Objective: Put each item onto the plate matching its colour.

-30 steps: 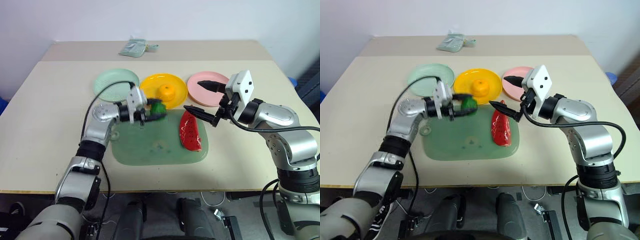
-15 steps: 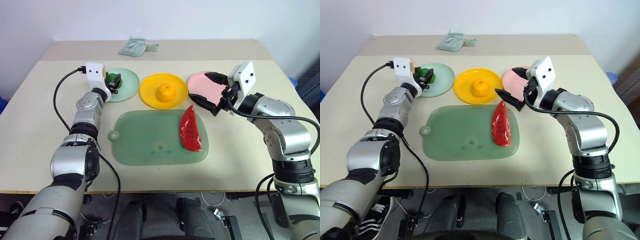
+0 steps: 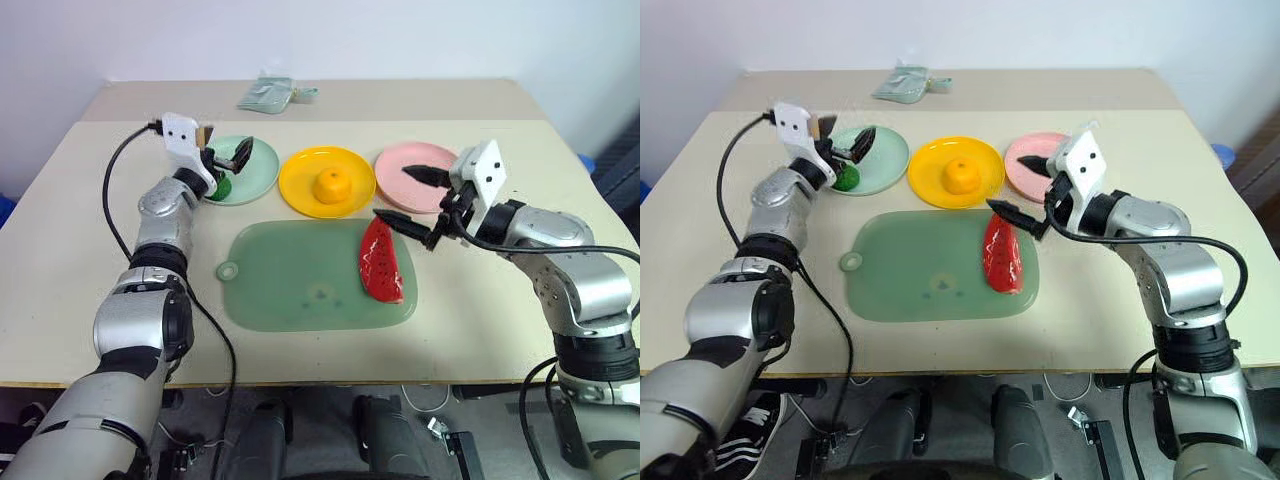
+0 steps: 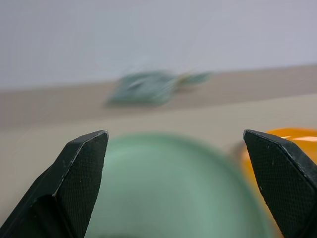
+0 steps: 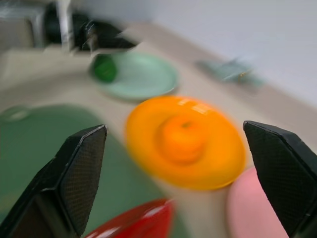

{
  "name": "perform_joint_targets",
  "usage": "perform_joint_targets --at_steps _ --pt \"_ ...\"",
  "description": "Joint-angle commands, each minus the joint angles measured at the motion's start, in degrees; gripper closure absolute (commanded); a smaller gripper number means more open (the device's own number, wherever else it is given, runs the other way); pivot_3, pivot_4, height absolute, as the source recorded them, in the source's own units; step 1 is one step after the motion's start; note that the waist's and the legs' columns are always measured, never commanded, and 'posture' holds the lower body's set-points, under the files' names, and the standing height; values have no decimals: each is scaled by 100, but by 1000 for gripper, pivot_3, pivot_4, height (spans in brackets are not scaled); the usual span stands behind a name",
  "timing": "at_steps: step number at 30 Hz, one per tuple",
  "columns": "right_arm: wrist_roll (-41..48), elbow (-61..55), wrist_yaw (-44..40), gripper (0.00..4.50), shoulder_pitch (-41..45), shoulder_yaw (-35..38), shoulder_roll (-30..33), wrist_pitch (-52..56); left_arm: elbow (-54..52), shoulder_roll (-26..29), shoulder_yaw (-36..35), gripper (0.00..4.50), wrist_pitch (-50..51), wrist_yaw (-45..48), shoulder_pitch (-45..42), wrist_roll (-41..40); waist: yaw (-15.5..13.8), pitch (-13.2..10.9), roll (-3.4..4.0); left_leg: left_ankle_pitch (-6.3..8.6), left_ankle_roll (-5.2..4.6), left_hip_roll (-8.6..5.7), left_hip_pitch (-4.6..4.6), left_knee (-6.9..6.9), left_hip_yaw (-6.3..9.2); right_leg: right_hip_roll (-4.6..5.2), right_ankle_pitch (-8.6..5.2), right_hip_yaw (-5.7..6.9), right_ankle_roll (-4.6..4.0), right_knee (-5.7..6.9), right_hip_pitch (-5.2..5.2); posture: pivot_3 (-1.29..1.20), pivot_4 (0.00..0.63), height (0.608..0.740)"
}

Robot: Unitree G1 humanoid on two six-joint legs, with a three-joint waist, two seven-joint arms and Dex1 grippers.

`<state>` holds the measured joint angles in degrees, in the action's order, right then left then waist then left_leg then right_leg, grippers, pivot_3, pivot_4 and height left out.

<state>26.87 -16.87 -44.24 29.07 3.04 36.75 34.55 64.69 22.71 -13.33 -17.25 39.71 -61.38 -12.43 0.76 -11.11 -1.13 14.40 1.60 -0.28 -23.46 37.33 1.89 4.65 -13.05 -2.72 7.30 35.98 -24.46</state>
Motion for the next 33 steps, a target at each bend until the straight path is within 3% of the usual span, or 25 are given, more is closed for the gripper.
perform_joint_targets --at_steps 1,5,8,12,18,24,33 --pt "400 -593 323 0 297 150 -88 545 -1203 126 34 29 537 2025 343 -735 14 1 1 0 0 0 1 0 0 0 0 0 0 0 0 0 150 740" --pt "106 -751 1248 0 610 -117 -297 1382 -2908 445 194 29 1922 3589 1296 -1591 112 2 4 0 0 5 9 -5 1 -3 -1 -3 -3 8 0 0 150 740" --pt "-42 -943 1821 0 722 -235 -385 1997 -3836 766 394 29 2196 4161 2059 -1662 156 2 5 0 0 7 5 -8 5 -4 -2 -3 -5 10 -6 0 150 740" --pt "-103 -1168 2329 0 1004 -429 -202 3589 -4640 1186 483 29 2695 4515 2742 -1806 123 2 6 0 0 6 4 -7 4 0 -2 -3 -5 10 -8 0 150 740" --pt "85 -1141 2827 0 1881 600 -1063 5670 -5177 1311 464 29 2786 4695 3069 -1950 27 2 6 0 0 7 3 -1 4 0 -2 -3 -6 9 -7 0 150 740" --pt "580 -995 3345 0 1701 1009 -1630 5795 -5037 1329 644 29 2683 5074 3088 -1900 10 3 5 0 -1 6 2 -4 1 1 -1 -2 -5 6 -7 0 150 740" --pt "1700 -1189 4078 0 1080 659 -1321 5795 -5037 1197 724 29 2415 4994 3052 -1854 39 2 5 0 -1 7 2 -8 3 0 -2 -2 -5 7 -7 0 150 740"
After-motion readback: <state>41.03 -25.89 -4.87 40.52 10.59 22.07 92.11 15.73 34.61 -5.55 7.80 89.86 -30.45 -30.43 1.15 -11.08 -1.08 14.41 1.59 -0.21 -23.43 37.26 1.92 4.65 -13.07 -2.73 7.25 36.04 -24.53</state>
